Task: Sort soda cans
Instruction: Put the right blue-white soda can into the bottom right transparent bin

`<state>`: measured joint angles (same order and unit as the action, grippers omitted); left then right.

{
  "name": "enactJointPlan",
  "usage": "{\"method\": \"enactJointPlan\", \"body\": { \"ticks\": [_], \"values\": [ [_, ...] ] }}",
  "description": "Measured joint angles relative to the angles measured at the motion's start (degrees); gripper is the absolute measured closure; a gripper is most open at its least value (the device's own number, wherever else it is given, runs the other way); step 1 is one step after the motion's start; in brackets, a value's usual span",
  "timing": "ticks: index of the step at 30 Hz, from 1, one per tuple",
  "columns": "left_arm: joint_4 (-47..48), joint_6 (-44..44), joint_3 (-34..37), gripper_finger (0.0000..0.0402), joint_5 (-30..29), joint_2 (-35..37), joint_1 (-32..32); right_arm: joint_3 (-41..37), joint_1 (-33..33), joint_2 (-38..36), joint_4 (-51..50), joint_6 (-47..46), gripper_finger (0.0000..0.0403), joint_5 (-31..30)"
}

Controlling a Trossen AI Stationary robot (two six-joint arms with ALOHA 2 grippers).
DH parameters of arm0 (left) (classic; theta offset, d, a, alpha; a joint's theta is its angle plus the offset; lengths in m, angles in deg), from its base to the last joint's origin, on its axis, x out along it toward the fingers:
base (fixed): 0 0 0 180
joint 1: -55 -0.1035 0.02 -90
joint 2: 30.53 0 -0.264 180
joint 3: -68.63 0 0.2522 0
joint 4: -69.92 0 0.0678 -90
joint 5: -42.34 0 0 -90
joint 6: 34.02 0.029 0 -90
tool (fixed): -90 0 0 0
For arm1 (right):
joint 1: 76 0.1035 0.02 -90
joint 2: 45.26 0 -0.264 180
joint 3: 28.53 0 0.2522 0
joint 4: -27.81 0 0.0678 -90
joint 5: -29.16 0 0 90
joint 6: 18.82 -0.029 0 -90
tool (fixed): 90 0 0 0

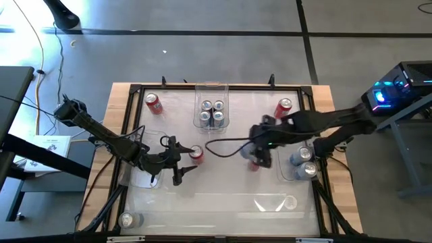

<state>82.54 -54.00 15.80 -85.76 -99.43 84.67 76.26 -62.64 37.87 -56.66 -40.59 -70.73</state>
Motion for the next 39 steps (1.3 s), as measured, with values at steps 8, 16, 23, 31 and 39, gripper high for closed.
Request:
{"method": "enactJointPlan", "body": {
  "ticks": [8, 16, 23, 31, 39],
  "values": [
    [0.00, 0.01, 0.00, 0.0106, -0.01, 0.00, 0.00, -1.75, 2.70, -6.69, -14.78, -17.51, 0.0122, 6.68],
    [-0.04, 0.03, 0.00, 0.0106, 0.01, 0.00, 0.00, -3.70, 5.23, -9.89, -18.90, -26.00, 0.0122, 3.35],
    [-0.20, 0.05, 0.00, 0.0106, -0.01, 0.00, 0.00, -13.50, 5.45, -11.08, -19.49, -26.00, 0.0122, 6.29],
    [-0.19, 0.11, 0.00, 0.0106, -0.01, 0.00, 0.00, -23.18, 5.45, -13.93, -17.05, -28.37, 0.0122, 9.39],
    [-0.17, 0.14, 0.00, 0.0106, -0.01, 0.00, 0.00, -24.81, 6.17, -15.12, -13.67, -29.23, 0.0122, 9.40]
  ]
}}
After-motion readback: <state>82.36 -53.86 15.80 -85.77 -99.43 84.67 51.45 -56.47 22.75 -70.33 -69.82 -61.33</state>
